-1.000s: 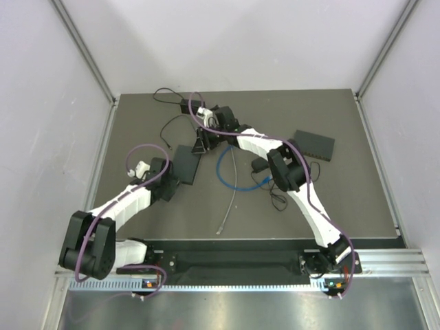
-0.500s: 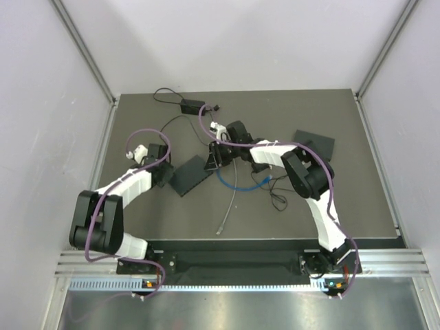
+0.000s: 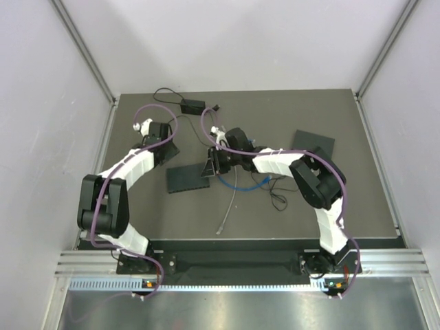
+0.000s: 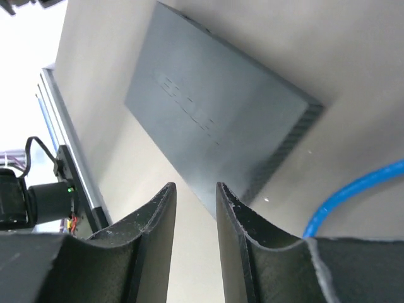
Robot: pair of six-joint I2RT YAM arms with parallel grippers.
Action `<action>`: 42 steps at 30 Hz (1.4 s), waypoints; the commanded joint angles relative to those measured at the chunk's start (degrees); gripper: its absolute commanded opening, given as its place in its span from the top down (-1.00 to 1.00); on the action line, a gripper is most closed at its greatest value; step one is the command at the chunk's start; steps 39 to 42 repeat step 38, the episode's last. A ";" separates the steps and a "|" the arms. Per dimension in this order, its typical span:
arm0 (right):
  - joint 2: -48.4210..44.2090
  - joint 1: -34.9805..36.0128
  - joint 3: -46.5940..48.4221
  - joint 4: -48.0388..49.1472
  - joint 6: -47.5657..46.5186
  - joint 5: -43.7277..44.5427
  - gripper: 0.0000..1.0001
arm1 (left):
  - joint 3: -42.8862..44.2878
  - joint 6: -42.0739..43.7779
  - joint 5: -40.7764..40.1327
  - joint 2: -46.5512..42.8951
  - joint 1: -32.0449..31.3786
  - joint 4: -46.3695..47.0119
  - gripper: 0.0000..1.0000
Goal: Pull the plug from the switch port
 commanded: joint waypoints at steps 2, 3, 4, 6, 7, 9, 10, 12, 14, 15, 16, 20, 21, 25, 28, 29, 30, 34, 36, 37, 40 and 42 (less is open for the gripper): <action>-3.87 0.30 4.88 -0.89 -2.44 1.27 0.36 | 4.24 2.22 0.12 0.10 0.48 -1.77 0.02; -4.65 0.04 5.06 -2.55 -3.84 2.77 0.36 | 4.07 1.44 -1.45 -0.77 0.48 -3.61 0.02; -5.01 -0.40 5.32 -3.44 -4.63 3.13 0.36 | 3.80 1.26 -2.25 -1.65 0.48 -4.24 0.01; -6.58 -0.67 5.85 -6.16 -6.56 4.36 0.35 | 1.96 1.43 -3.74 -5.60 0.40 -5.03 -0.05; -7.20 -0.67 5.68 -6.26 -7.18 5.06 0.34 | 1.43 1.86 -4.62 -8.31 0.40 -5.56 -0.06; -10.10 -0.67 5.07 -10.64 -9.47 7.42 0.32 | 1.34 2.39 -4.11 -11.23 0.40 -7.48 -0.08; -11.42 -0.58 4.19 -11.26 -10.17 8.14 0.27 | 1.17 2.57 -2.36 -12.81 0.40 -8.36 -0.11; -15.71 -0.58 0.94 -12.76 -11.84 12.42 0.21 | -1.20 3.27 5.71 -18.26 0.22 -7.41 -0.15; -20.01 -0.58 -2.47 -15.57 -12.90 15.34 0.09 | -5.31 3.28 15.00 -23.60 0.13 -4.26 -0.24; -21.61 -0.58 -3.80 -16.01 -13.08 17.00 0.02 | -6.64 2.84 17.15 -25.20 0.05 -3.81 -0.29; -23.10 -0.58 -5.38 -16.28 -13.17 17.89 -0.11 | -8.05 2.31 19.08 -26.87 0.05 -2.85 -0.31; -32.49 -0.58 -14.86 -18.21 -12.03 24.30 -0.93 | -18.75 -1.29 32.26 -34.34 -1.01 7.76 -0.97; -33.91 -0.58 -16.63 -18.13 -11.68 26.06 -0.99 | -19.92 -2.34 34.11 -35.14 -2.84 8.41 -0.98; -40.95 -0.49 -26.20 -15.32 -8.08 29.05 -0.99 | -23.53 -2.00 32.46 -37.87 -9.96 9.46 -0.98; -45.69 -0.41 -32.43 -11.72 -4.56 30.82 -1.00 | -28.70 -3.58 34.65 -41.81 -12.17 14.38 -0.98; -47.88 -0.41 -33.95 -10.32 -3.16 30.73 -1.00 | -29.76 -4.71 35.27 -42.87 -12.43 16.22 -0.98; -48.86 -0.41 -35.27 -8.30 -2.45 30.56 -1.00 | -30.82 -5.24 36.75 -43.93 -12.52 19.02 -0.98; -52.90 -0.32 -41.59 -4.16 0.45 29.50 -1.00 | -35.73 -6.92 38.78 -50.51 -12.70 22.38 -0.98; -53.79 -0.32 -43.61 -1.89 0.63 29.07 -1.00 | -37.93 -8.50 40.36 -52.28 -12.70 25.18 -0.98; -56.23 -0.32 -45.11 0.22 0.37 27.84 -0.99 | -41.34 -9.81 43.85 -53.51 -12.70 32.86 -0.98; -57.91 -0.23 -46.60 2.94 0.89 25.92 -1.00 | -43.46 -13.56 45.71 -53.95 -12.70 37.63 -0.98; -57.91 -0.23 -46.60 2.94 0.89 25.92 -1.00 | -43.46 -13.56 45.71 -53.95 -12.70 37.63 -0.98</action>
